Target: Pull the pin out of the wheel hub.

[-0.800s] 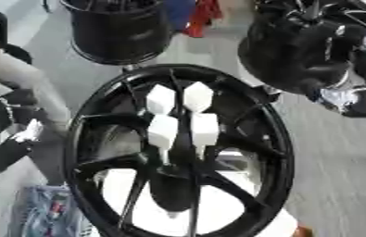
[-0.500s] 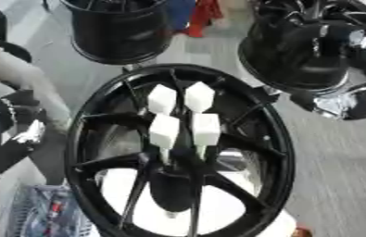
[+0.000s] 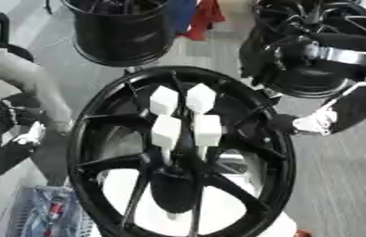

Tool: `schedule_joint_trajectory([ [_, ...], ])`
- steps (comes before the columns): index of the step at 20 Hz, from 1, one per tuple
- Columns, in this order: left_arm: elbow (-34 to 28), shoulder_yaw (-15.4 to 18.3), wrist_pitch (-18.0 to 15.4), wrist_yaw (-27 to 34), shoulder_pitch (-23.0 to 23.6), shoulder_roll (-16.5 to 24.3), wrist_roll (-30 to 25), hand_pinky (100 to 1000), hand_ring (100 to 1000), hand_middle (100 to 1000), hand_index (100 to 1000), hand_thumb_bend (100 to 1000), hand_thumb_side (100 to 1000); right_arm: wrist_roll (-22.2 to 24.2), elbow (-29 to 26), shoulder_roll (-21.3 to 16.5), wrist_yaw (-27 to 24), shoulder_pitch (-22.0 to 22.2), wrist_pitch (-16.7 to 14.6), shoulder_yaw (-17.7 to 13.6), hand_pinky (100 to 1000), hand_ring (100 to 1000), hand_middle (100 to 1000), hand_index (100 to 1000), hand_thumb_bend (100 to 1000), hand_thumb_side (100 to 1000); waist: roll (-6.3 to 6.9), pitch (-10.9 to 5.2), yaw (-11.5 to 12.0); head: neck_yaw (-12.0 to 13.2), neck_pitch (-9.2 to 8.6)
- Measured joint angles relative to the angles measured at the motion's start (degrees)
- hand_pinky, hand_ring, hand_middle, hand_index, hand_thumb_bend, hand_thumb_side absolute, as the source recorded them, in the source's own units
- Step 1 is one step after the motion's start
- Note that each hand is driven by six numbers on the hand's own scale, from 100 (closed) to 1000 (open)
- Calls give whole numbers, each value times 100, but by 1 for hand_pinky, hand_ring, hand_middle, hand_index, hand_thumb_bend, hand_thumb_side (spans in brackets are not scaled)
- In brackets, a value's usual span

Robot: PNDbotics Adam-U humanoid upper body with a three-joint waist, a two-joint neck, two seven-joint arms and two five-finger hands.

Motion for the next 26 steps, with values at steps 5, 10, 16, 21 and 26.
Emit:
schedule_joint_trajectory([
  [5,0,-18,-7,0,0,0,-10,641,651,675,848,202,435,322,453,316,177,-316,-25,336,699,763,801,890,340,348,0,2,20,-7,0],
  [10,0,-19,-7,-1,0,0,-11,640,651,675,848,202,435,525,909,608,422,-474,-141,570,700,764,801,890,341,356,-1,4,46,-27,0],
  [16,0,-19,-2,-1,1,0,-16,640,651,675,848,202,436,597,1223,765,581,-524,-264,657,700,763,798,889,340,364,-6,5,51,-29,0],
  [21,0,-19,1,-1,1,0,-19,641,651,675,848,202,436,612,1312,782,674,-526,-325,682,704,766,801,891,335,370,-12,5,51,-31,0],
  [26,0,-19,1,-1,1,0,-19,641,651,675,848,201,436,636,1351,833,824,-558,-383,687,715,777,810,894,329,374,-12,5,52,-46,0],
])
